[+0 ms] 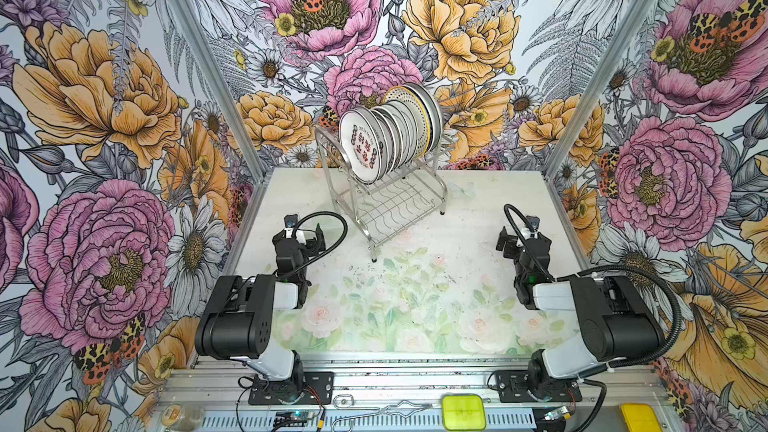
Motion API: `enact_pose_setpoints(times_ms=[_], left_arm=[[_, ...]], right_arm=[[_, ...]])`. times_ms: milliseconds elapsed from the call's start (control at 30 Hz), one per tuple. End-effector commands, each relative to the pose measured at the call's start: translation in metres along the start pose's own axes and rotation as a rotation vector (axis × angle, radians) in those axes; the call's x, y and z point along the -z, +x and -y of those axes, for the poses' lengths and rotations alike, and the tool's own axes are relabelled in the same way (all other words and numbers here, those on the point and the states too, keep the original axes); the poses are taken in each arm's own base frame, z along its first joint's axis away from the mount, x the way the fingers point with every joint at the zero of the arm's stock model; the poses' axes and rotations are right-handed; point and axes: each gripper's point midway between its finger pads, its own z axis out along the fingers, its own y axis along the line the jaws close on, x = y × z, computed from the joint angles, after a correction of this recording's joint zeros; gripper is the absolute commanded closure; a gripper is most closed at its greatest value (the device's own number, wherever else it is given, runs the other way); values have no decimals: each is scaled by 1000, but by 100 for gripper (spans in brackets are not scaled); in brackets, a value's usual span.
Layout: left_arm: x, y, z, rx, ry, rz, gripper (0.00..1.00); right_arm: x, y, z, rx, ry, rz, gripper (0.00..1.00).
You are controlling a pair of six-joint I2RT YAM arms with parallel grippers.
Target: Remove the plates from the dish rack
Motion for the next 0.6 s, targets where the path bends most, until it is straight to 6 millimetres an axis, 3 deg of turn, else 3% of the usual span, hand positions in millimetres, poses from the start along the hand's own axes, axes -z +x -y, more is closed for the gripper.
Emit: enact_pose_setpoints(times_ms=[0, 567], left_arm=[[1, -3, 3, 12, 19, 9, 1], [1, -3, 3, 13, 19, 7, 1]], right_arm=[[-2, -7, -5, 2, -29, 23, 0], [-2, -7, -7, 6, -40, 19, 1]])
